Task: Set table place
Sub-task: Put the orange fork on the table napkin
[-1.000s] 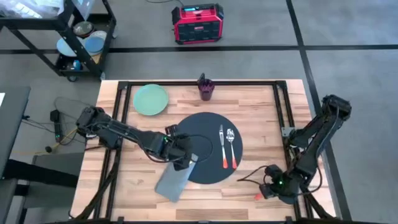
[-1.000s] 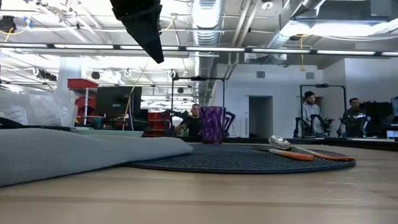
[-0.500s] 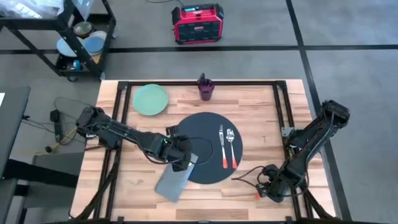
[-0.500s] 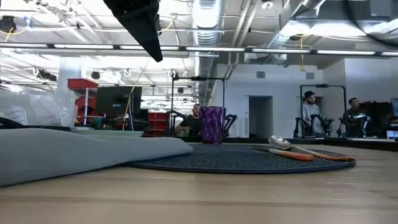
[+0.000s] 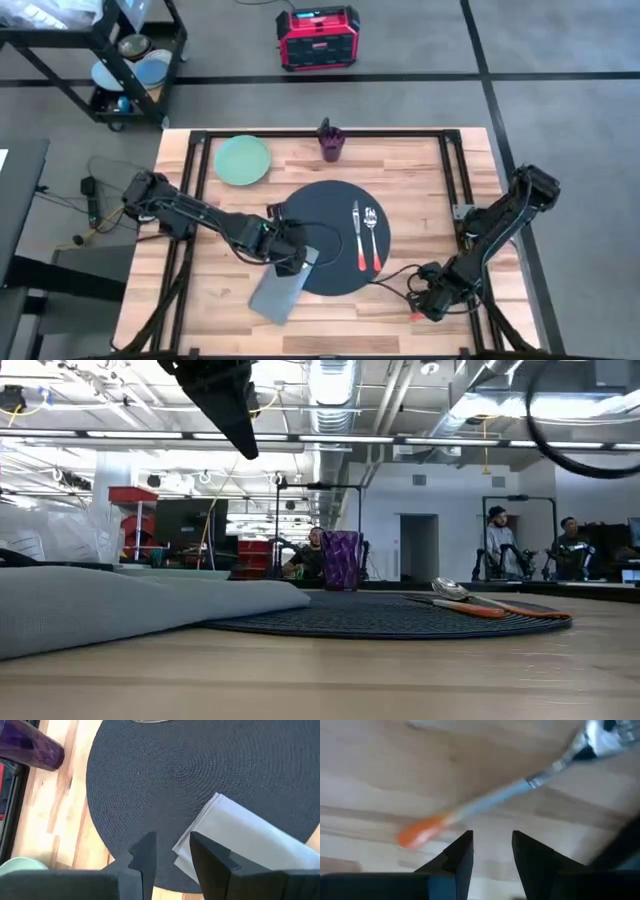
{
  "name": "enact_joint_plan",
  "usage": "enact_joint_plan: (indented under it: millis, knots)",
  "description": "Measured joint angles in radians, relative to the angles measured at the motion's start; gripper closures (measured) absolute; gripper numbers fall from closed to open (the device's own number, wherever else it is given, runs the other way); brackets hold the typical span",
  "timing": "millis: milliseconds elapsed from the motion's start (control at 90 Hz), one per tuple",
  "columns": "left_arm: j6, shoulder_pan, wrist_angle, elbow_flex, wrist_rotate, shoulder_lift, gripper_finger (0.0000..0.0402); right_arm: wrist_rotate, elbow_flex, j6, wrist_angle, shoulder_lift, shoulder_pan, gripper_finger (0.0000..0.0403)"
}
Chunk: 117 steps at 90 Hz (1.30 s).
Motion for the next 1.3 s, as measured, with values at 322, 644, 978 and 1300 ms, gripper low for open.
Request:
enact_joint_plan:
  millis: [322,644,978,1300]
  knots:
    - [0.012,-0.002,-0.031,0.0,0.0,0.0,0.0299,-0.062,0.0,0.003,-0.047,0.0,0.033,0.0347]
    - [-0.013,-0.035,-0.125,-0.016,0.0,-0.002,0.0299,-0.041,0.0,-0.021,-0.048,0.038,0.003,0.0401]
    - [-0.061,-0.07,-0.126,-0.134,0.002,-0.001,0.0299,-0.092,0.003,-0.123,0.056,0.139,-0.031,0.0403]
    - [-0.051,-0.068,-0.121,-0.17,0.002,-0.001,0.0299,-0.098,0.003,-0.315,-0.04,0.141,-0.116,0.0403]
